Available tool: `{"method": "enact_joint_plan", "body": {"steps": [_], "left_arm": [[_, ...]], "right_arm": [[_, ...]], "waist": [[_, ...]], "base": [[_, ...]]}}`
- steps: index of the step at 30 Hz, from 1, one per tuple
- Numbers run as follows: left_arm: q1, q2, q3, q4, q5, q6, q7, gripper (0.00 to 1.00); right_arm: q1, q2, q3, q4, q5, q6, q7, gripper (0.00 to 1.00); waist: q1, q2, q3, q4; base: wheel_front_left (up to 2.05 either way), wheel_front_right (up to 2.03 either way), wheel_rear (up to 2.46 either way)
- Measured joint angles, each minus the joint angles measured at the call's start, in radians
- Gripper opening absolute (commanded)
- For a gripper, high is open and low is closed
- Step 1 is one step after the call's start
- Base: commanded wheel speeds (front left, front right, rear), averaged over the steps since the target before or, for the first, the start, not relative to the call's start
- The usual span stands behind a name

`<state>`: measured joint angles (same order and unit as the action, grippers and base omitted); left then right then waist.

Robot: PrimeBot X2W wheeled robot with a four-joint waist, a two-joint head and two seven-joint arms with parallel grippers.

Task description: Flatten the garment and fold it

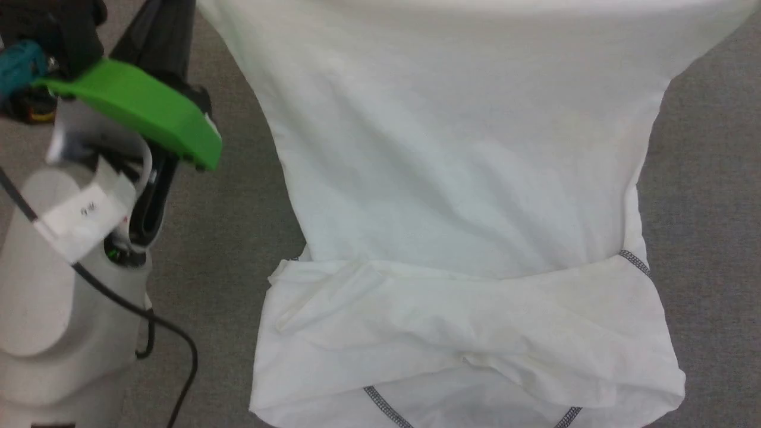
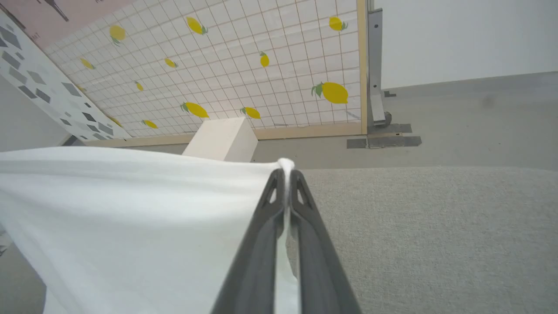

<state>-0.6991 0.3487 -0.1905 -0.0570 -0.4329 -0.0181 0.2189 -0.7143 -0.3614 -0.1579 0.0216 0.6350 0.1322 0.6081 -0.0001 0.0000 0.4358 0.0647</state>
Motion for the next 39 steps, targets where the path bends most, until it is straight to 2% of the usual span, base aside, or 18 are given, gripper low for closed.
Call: {"method": "enact_joint_plan", "body": {"steps": [8, 13, 18, 22, 25, 29, 36, 39], "left_arm": [[0.371, 0.036, -0.025, -0.270, -0.025, 0.002, -0.010, 0.00], [0.581, 0.058, -0.074, -0.337, -0.011, 0.002, -0.034, 0.00], [0.779, 0.004, -0.079, -0.349, -0.054, 0.047, -0.110, 0.00], [0.912, -0.018, -0.081, -0.341, -0.078, 0.065, -0.172, 0.00], [0.985, -0.046, -0.061, -0.338, -0.115, 0.081, -0.219, 0.00], [1.065, -0.051, -0.046, -0.340, -0.168, 0.079, -0.238, 0.00], [1.149, 0.007, -0.119, -0.270, -0.159, 0.054, -0.141, 0.00], [1.152, 0.025, -0.157, -0.221, -0.138, 0.053, -0.097, 0.00]], "right_arm": [[0.326, 0.065, -0.072, -0.245, 0.055, 0.000, 0.051, 0.00], [0.531, 0.127, -0.114, -0.366, 0.071, 0.000, 0.080, 0.00], [0.705, 0.200, -0.164, -0.448, 0.106, 0.000, 0.084, 0.00], [0.839, 0.259, -0.197, -0.474, 0.147, 0.000, 0.076, 0.00], [0.928, 0.281, -0.204, -0.477, 0.167, 0.000, 0.062, 0.00], [1.037, 0.291, -0.192, -0.477, 0.187, 0.000, 0.050, 0.00], [1.142, 0.283, -0.105, -0.455, 0.201, 0.000, 0.040, 0.00], [1.162, 0.245, -0.072, -0.424, 0.182, 0.000, 0.023, 0.00]], "waist": [[0.0000, 0.0000, -0.138, -0.007], [-0.0001, 0.0000, -0.206, -0.005], [-0.0001, 0.0000, -0.244, -0.005], [-0.0001, 0.0000, -0.250, -0.011], [-0.0001, 0.0000, -0.252, -0.019], [-0.0001, 0.0000, -0.255, -0.026], [-0.0001, 0.0000, -0.260, -0.042], [0.0000, 0.0000, -0.265, -0.047]], "base": [[0.00, 0.00, 0.00], [0.00, 0.00, 0.00], [0.00, 0.00, 0.00], [0.00, 0.00, 0.00], [0.00, 0.00, 0.00], [0.00, 0.00, 0.00], [0.00, 0.00, 0.00], [0.00, 0.00, 0.00]]}}
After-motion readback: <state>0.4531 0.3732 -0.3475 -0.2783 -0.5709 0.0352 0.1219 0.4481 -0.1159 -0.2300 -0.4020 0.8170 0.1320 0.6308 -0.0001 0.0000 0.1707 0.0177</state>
